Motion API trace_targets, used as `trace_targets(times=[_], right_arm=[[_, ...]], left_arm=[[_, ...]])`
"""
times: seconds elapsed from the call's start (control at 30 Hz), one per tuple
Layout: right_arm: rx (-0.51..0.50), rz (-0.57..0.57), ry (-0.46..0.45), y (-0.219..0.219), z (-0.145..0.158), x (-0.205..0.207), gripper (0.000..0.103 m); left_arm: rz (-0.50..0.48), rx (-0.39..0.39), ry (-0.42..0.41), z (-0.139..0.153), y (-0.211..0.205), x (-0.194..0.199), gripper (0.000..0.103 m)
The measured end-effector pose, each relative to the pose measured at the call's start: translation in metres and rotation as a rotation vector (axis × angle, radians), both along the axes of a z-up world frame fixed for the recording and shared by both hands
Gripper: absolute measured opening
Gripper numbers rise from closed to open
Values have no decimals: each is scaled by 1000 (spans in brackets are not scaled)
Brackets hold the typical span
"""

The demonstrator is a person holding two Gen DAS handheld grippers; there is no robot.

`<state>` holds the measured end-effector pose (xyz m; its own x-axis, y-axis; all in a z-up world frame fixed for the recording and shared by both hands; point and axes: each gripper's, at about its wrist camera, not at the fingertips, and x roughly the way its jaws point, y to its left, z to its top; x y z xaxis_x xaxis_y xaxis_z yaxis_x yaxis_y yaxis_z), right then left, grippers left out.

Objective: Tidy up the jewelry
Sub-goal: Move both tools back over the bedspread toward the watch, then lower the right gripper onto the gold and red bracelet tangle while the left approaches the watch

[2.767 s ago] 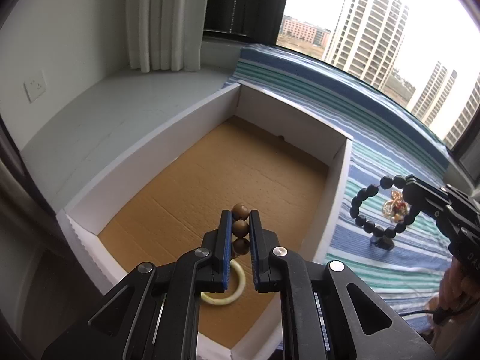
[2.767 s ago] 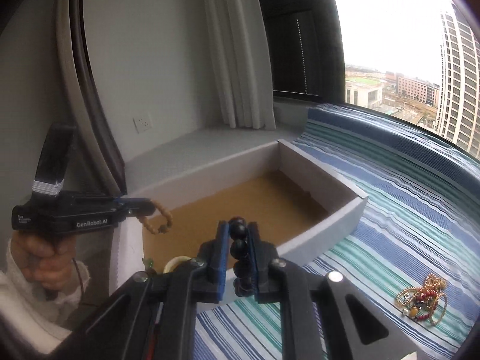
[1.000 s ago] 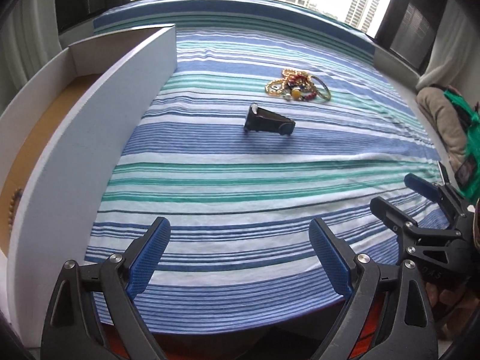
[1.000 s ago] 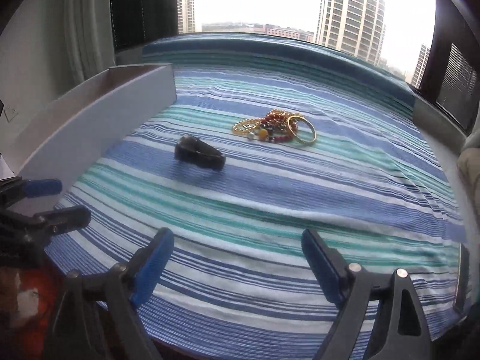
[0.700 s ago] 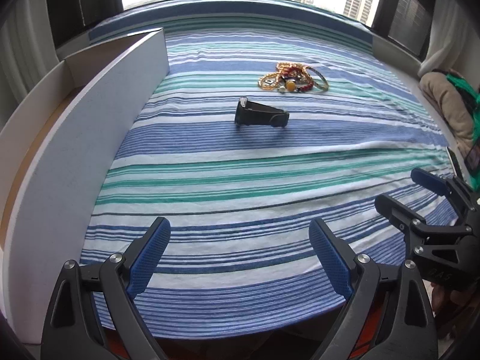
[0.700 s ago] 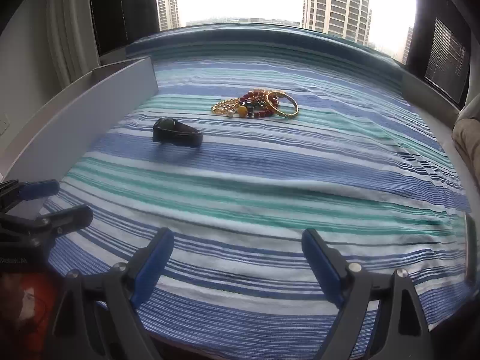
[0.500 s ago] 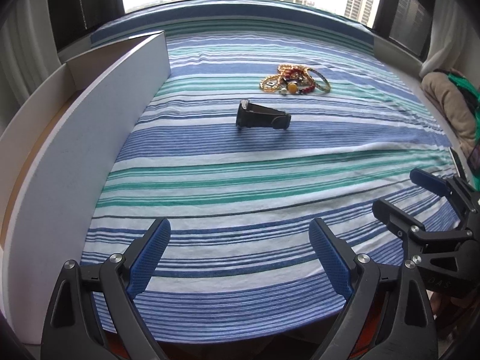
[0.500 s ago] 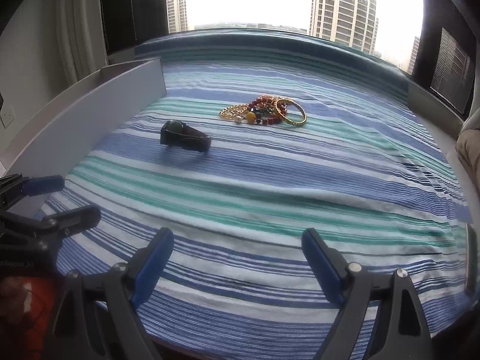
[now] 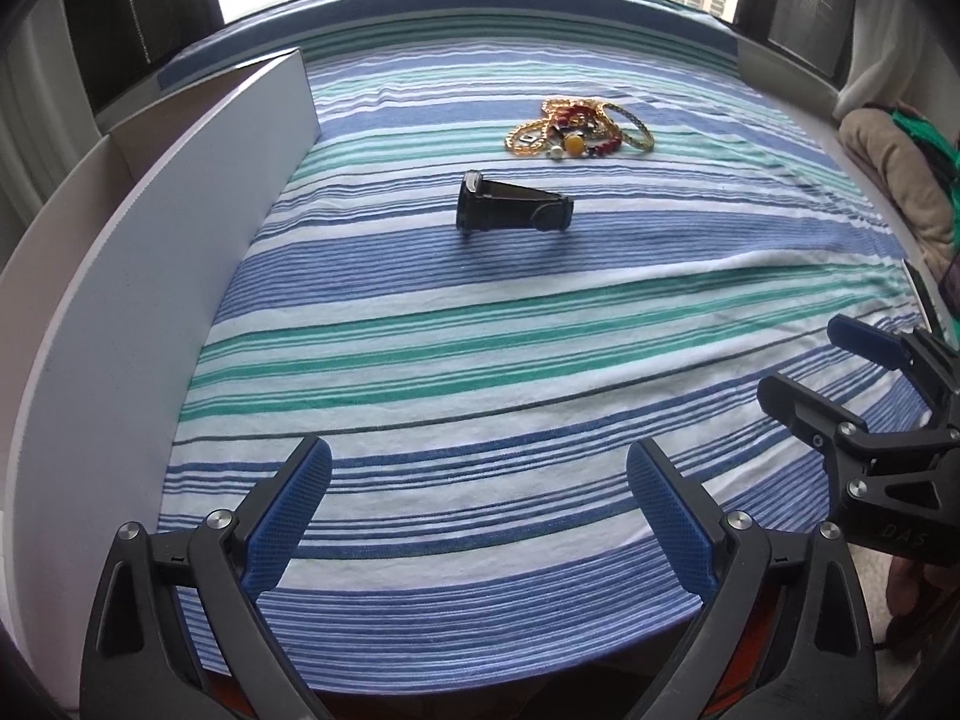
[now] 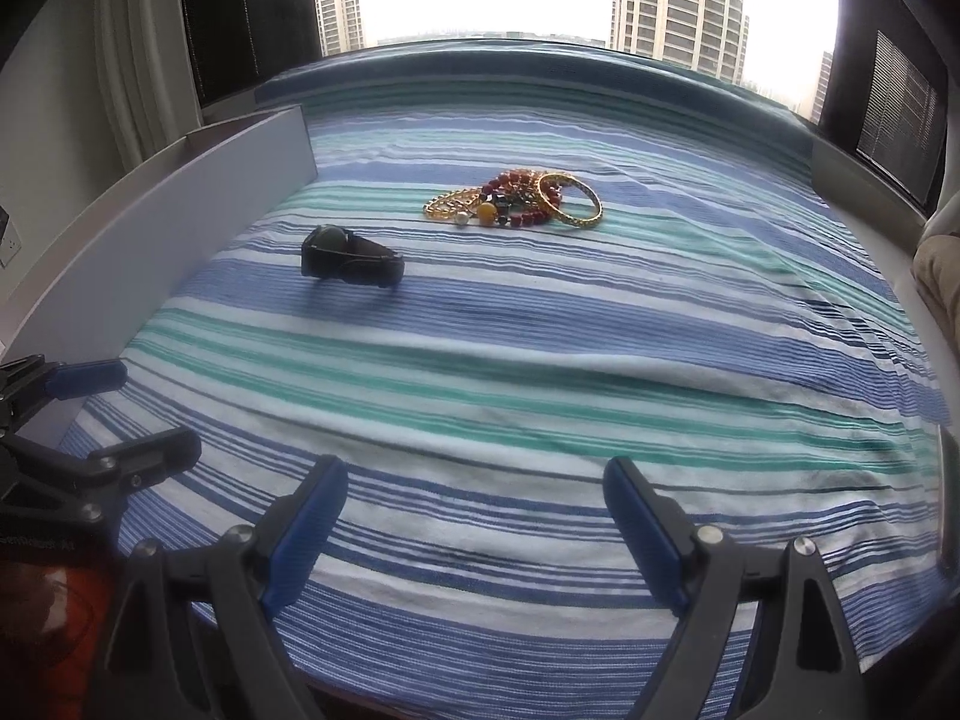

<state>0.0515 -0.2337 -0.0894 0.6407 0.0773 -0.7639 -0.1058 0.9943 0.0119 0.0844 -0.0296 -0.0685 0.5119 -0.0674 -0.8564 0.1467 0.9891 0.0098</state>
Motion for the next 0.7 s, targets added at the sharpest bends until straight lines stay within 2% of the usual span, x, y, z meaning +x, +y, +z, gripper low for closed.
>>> trace_targets(times=[0.33,0.7], right_arm=[[16,3,45,0,-4,9,89],[39,1,65,-7,-2,28,89]], left_arm=[[21,22,35,-4,5,16,99],[37,-37,32,16,17,57,99]])
